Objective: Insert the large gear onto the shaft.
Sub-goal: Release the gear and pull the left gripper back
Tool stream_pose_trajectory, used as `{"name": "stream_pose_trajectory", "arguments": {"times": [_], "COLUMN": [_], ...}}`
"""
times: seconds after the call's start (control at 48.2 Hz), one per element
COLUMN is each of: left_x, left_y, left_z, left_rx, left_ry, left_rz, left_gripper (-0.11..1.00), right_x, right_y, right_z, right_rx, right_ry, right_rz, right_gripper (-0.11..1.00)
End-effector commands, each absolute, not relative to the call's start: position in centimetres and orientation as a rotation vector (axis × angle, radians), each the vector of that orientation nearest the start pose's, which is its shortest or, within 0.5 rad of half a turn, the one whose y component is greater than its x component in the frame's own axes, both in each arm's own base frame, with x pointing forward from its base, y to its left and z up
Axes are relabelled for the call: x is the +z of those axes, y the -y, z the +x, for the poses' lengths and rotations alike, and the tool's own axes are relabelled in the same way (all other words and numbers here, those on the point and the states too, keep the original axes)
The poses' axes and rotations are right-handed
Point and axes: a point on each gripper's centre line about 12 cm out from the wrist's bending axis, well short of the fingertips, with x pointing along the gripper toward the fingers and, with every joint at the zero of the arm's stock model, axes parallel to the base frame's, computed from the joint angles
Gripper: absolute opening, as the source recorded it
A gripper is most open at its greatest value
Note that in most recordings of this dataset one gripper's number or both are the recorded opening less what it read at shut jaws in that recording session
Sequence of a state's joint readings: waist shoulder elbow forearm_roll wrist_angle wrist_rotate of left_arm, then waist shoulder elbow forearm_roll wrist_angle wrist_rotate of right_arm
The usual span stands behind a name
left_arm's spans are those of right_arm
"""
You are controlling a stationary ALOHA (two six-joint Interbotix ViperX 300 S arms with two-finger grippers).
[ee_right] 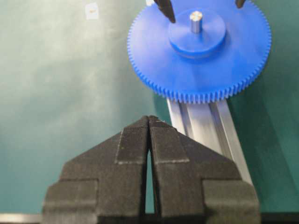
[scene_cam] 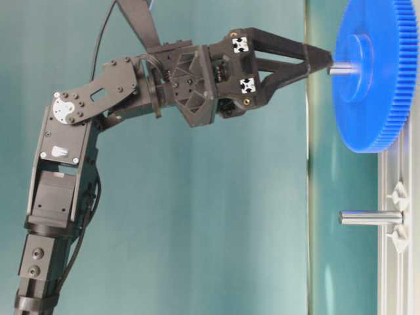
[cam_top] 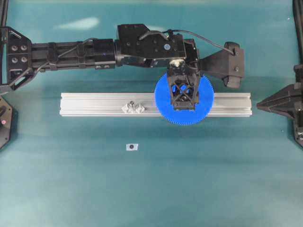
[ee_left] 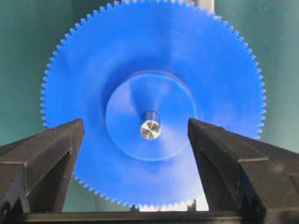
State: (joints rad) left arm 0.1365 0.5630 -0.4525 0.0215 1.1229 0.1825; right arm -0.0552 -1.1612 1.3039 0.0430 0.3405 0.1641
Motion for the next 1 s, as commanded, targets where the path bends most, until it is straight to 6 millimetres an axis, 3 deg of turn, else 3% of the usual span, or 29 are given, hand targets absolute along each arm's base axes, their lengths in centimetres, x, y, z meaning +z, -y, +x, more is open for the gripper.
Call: {"name": "stream_pose_trajectory", "arguments": {"times": [0.0,0.27,0.706,0.976], "left_x": [23.5,24.1,29.0,30.4], "left_y": [-7.6,-7.2,-6.0,-5.5], "left_z": [54.0,53.6,53.0,52.9], "left_rx": [0.024,0.022,0.015,0.007], "left_ry": [-1.178,-1.200,-1.141,-1.136], "left_rz": [0.103,0.096,0.109,0.115], "left_gripper": [0.85,0.85,0.85,0.85], "right_x": [20.9,21.0,21.0,20.8], "right_y": [0.7,0.7,0.7,0.7], "right_z": [15.2,15.2,15.2,15.2], "right_rx": [-0.094,-0.093,-0.094,-0.094], "right_ry": [-0.464,-0.463,-0.463,-0.466], "right_rz": [0.230,0.225,0.227,0.225], "right_gripper": [0.03,0.03,0.03,0.03]}}
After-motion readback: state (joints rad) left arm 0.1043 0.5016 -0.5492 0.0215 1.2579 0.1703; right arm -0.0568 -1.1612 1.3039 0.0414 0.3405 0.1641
